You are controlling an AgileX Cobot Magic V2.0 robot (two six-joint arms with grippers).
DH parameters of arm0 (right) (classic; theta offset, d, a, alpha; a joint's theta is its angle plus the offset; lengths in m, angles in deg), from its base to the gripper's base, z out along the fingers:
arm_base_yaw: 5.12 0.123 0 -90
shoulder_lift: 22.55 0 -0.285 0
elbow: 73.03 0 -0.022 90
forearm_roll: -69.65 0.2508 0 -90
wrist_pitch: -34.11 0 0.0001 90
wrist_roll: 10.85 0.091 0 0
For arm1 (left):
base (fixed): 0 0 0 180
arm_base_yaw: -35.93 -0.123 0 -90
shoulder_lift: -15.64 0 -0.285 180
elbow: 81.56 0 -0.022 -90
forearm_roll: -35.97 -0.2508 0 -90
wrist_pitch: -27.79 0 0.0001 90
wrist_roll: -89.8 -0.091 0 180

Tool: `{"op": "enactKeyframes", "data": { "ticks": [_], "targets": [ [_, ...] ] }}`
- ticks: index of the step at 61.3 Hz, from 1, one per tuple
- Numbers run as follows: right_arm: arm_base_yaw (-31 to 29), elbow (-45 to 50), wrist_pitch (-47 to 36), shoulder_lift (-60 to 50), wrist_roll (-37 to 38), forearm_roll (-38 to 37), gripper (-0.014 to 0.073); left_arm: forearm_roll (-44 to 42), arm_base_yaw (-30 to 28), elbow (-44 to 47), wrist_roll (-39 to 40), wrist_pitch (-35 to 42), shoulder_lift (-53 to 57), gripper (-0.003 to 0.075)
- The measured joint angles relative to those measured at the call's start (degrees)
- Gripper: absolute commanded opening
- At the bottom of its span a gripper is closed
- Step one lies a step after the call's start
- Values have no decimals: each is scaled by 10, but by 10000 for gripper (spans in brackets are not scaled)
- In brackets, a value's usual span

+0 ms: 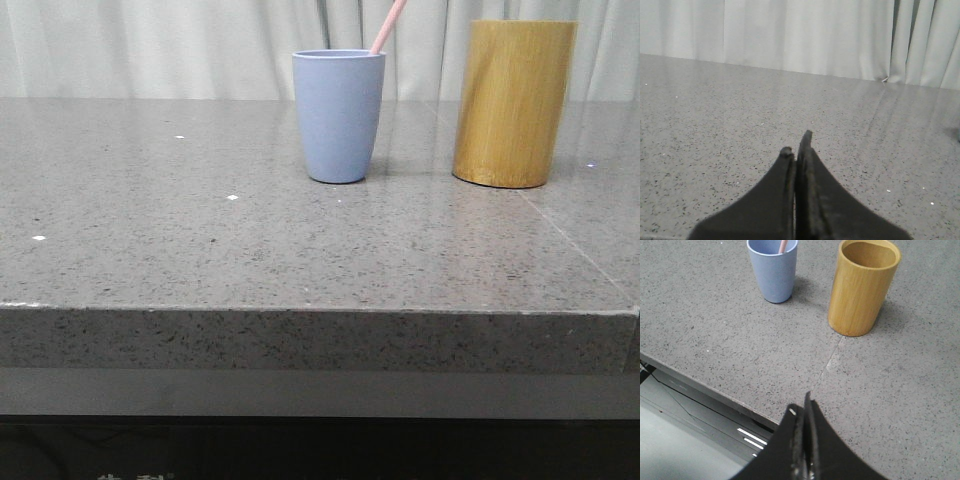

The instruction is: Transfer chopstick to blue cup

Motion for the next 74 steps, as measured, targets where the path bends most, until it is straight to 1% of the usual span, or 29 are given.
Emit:
{"op": "enactKeyframes", "data": {
  "ticks": [19, 23, 30, 39, 52, 62, 74],
  "targets": [
    [0, 3, -3, -4, 0, -2, -67, 0, 0, 0, 0, 0, 0, -19],
    [-15, 20, -19, -14, 0, -6, -67, 0, 0, 0, 0, 0, 0, -19],
    [-57, 81, -86, -50, 0, -15, -67, 0, 0, 0, 0, 0, 0, -19],
    [-114, 228, -241, -144, 0, -17, -67, 0, 0, 0, 0, 0, 0, -19],
    [-145, 424, -421, -265, 0, -7, -67, 0, 0, 0, 0, 0, 0, -19],
    [-146, 509, -493, -312, 0, -1, -67, 0, 0, 0, 0, 0, 0, -19],
    [-146, 528, -524, -318, 0, -1, -67, 0, 0, 0, 0, 0, 0, -19]
  ]
}}
